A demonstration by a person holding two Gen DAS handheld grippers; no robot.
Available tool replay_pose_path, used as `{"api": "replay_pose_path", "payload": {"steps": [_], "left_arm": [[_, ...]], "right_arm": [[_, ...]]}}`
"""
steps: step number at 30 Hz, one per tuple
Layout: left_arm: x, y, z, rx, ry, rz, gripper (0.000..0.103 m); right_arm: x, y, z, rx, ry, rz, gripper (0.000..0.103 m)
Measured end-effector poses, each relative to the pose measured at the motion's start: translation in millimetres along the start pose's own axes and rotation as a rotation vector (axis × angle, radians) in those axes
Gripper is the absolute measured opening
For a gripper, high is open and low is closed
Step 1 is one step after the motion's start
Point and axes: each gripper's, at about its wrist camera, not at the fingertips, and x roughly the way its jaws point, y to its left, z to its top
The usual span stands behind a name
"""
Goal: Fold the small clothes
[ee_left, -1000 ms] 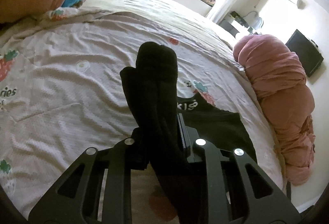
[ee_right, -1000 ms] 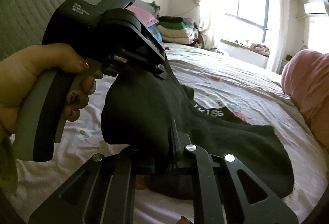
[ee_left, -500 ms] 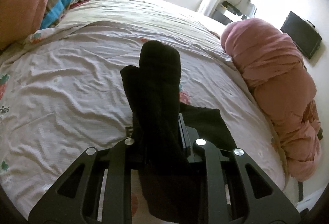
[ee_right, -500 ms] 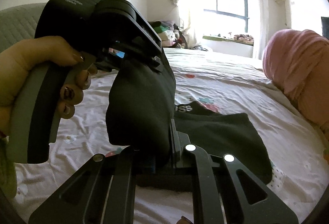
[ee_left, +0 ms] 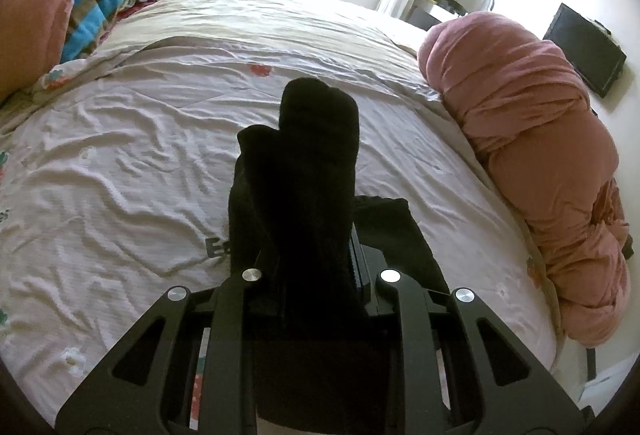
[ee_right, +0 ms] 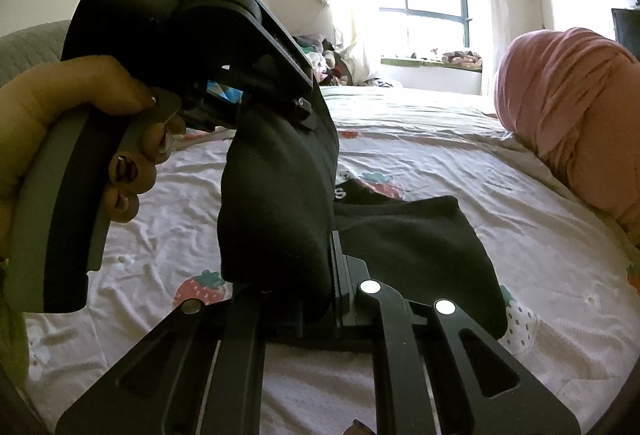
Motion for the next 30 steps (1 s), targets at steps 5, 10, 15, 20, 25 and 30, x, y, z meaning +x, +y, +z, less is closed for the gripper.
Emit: {"api": "replay_pose_path", "payload": {"steps": [5,10,15,20,25,30], "left_arm": [[7,-5,-1,-0.004,0.010,-0.007,0.015],[15,-12,-2,0.000,0.019,-0.016,0.015],[27,-18,-4,0.002,0.038,-0.028,0.017],[44,-26,-8,0.005,0.071,-0.038,0.019],[57,-30,-11,0.010,0.102,-0.044,0.021],[69,-29,-11,0.008,0.133,-0.047,0.023]], "right_arm": [[-2,-4,-2,0.005,0.009,-0.002,0.009],[0,-13,-5,0.022,0.017,-0.007,0.009],[0,-22,-9,0.034,0.023,-0.018,0.009],[5,-36,-17,0.055,0.049,-0.033,0.009],[13,-50,-24,0.101,0.078,-0.027,0.009],[22,-63,-29,0.156,0.105,-0.005,0.009]]}}
